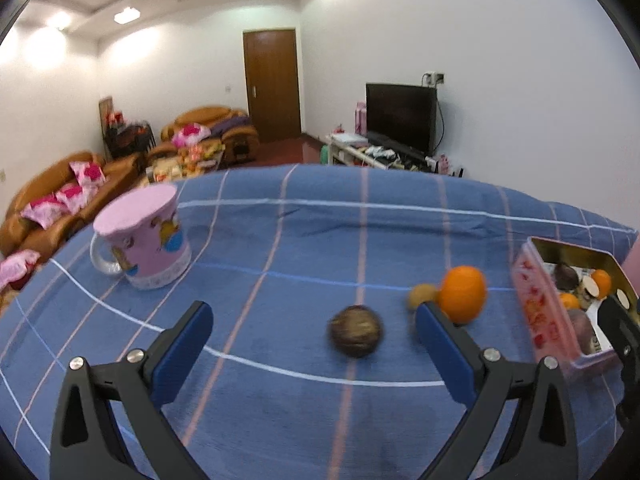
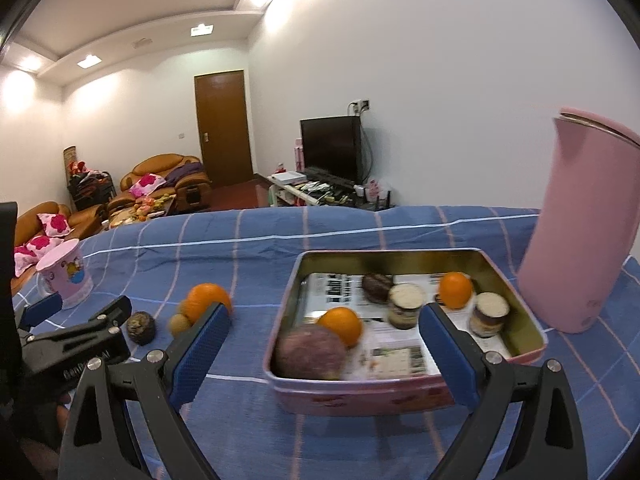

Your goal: Organize fruits

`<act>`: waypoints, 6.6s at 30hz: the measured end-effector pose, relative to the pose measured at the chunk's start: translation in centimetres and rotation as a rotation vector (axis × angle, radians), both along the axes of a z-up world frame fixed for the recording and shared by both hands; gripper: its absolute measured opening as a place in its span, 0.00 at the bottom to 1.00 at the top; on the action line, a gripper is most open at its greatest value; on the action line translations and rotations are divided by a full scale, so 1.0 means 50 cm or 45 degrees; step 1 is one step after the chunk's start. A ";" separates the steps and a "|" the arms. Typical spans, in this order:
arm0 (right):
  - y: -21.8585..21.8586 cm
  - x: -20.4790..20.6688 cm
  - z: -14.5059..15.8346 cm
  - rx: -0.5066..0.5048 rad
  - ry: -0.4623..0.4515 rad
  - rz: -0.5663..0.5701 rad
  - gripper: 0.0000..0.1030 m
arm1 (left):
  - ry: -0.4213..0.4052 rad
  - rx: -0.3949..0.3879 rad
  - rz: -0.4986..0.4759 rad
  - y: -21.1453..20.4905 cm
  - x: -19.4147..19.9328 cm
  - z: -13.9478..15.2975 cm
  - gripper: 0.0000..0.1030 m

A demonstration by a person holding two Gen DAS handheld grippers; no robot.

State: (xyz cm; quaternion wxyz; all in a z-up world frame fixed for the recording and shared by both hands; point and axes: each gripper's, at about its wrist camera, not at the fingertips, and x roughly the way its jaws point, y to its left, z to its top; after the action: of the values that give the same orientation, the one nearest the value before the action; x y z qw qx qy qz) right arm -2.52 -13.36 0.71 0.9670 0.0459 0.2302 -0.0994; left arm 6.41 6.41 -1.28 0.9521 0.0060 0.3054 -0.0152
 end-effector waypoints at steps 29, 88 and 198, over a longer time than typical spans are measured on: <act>0.075 0.033 -0.011 -0.008 0.027 0.187 0.93 | 0.337 0.102 -0.354 -0.055 0.101 -0.059 0.41; 0.200 0.123 -0.006 0.004 0.018 0.458 0.46 | 0.089 -0.094 0.071 0.084 0.081 -0.020 0.38; -0.256 -0.098 0.022 -0.070 -0.064 -0.010 0.46 | -0.214 0.045 -0.310 -0.415 -0.137 0.036 0.38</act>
State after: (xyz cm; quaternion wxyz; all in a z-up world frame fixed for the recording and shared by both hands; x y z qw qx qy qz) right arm -7.41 -26.17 1.79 0.9729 0.0227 0.2029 -0.1082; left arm -0.41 -14.33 0.51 0.9652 0.0612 0.2218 -0.1245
